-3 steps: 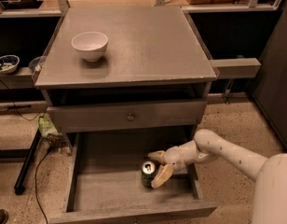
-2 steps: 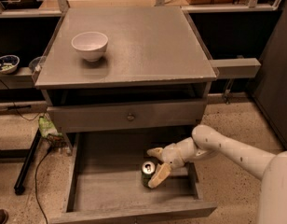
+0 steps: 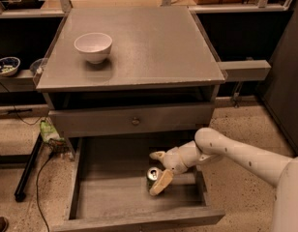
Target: Pick green can from middle drawer and place on counter
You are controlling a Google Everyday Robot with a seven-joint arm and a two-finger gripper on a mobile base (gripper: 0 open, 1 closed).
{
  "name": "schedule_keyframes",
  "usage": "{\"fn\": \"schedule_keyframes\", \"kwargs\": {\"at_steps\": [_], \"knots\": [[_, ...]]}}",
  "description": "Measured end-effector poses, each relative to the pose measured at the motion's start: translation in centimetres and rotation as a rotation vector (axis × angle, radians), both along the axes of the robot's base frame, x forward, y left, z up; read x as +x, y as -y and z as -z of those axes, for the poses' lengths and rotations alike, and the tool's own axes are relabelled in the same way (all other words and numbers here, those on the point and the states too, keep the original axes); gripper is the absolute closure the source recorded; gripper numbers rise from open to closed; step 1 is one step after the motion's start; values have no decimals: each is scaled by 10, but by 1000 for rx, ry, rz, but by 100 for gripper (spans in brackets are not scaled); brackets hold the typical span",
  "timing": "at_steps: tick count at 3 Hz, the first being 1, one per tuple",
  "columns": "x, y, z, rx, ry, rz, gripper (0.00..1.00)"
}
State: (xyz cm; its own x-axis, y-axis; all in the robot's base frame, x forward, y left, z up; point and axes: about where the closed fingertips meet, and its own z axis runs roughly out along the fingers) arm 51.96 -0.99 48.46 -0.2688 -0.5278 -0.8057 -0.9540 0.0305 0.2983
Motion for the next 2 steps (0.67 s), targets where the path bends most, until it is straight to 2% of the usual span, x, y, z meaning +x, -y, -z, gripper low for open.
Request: {"fn": "schedule_keyframes", "kwargs": {"at_steps": [1, 2], "knots": [[-2, -4, -2, 31, 11, -19, 0], [-2, -4, -2, 30, 12, -20, 0]]}}
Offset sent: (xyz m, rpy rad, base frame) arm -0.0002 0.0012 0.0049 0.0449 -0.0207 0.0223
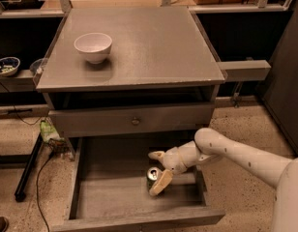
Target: Pick green can from middle drawer and place on counter
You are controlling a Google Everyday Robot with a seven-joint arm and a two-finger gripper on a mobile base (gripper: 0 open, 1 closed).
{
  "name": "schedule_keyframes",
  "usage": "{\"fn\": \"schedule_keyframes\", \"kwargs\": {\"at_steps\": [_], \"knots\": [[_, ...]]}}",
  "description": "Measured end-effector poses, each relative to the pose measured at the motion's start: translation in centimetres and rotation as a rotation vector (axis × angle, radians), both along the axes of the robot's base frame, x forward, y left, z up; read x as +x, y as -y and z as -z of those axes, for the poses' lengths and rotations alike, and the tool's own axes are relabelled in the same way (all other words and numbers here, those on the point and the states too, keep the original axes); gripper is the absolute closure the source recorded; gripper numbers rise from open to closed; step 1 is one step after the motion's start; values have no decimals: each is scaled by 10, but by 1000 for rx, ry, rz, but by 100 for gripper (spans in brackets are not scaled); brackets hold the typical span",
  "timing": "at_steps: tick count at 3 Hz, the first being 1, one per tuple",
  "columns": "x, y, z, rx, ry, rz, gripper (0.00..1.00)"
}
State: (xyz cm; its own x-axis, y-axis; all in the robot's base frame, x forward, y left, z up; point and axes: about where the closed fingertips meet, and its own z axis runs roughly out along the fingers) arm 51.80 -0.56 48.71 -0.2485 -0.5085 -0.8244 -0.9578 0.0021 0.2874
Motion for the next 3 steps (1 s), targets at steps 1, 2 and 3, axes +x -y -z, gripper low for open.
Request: {"fn": "schedule_keyframes", "kwargs": {"at_steps": [1, 2, 3], "knots": [[-2, 0, 15, -24, -6, -7, 0], [-4, 0, 17, -23, -8, -9, 0], [-7, -7, 32, -3, -35, -23, 0]]}}
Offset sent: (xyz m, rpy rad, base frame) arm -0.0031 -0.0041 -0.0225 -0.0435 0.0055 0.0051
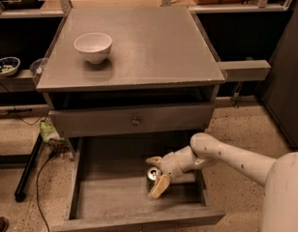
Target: Pick green can from middle drawer and place on counter
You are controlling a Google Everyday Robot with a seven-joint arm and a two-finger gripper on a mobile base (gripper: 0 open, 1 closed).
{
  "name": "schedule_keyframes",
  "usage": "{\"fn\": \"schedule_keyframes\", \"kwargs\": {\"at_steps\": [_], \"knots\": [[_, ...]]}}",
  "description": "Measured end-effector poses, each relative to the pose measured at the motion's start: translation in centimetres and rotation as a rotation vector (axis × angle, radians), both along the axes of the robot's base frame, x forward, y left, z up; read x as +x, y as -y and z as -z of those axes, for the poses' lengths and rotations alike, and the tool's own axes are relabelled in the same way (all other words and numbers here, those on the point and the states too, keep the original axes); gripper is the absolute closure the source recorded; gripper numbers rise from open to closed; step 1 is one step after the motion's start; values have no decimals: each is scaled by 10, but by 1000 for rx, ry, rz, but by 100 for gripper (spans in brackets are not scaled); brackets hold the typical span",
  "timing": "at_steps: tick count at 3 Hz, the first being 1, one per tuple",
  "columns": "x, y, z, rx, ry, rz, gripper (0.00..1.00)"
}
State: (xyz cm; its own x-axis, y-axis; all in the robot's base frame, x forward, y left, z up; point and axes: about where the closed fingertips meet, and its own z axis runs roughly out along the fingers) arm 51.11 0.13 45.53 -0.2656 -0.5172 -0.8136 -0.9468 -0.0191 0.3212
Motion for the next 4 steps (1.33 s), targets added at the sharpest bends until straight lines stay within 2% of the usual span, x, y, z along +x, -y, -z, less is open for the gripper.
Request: {"fn": "schedule_keyframes", "kwargs": {"at_steps": [1, 2, 4], "knots": [[0, 0, 0, 0, -1, 0, 0], [0, 0, 0, 1, -1, 0, 15], [0, 0, 0, 1, -1, 0, 62]]}}
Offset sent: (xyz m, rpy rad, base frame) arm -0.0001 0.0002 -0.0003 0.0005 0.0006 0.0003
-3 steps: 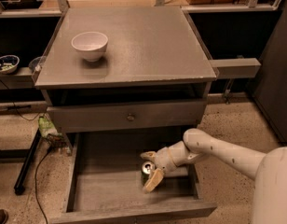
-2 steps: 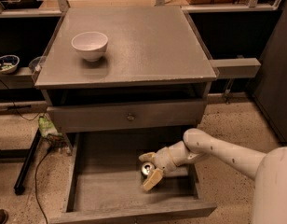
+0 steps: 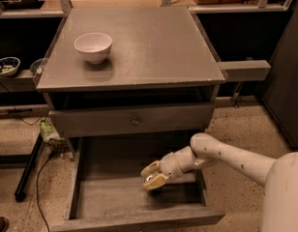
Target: Pick green can from middle drawer and place on counter
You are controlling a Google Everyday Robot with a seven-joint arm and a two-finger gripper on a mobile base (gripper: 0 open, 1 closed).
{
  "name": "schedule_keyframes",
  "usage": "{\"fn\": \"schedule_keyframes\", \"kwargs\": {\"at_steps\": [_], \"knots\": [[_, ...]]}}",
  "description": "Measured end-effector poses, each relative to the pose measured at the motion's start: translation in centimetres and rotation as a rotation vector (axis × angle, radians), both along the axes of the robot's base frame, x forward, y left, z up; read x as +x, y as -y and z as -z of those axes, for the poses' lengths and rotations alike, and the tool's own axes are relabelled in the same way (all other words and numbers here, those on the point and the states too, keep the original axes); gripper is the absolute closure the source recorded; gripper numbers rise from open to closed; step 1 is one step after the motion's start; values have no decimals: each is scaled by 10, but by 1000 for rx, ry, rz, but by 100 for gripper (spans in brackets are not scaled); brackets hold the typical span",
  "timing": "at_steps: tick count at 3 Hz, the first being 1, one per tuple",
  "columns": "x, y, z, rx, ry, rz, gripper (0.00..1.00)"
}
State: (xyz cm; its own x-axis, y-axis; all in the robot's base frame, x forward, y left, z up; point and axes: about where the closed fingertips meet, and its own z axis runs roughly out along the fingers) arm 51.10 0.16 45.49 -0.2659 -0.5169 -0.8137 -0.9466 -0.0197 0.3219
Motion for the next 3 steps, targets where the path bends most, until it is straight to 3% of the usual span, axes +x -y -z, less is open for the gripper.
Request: {"fn": "schedule_keyframes", "kwargs": {"at_steps": [1, 2, 3], "knots": [[0, 0, 0, 0, 0, 0, 85], [0, 0, 0, 0, 0, 0, 100], [0, -1, -1, -4, -10, -5, 100]]}}
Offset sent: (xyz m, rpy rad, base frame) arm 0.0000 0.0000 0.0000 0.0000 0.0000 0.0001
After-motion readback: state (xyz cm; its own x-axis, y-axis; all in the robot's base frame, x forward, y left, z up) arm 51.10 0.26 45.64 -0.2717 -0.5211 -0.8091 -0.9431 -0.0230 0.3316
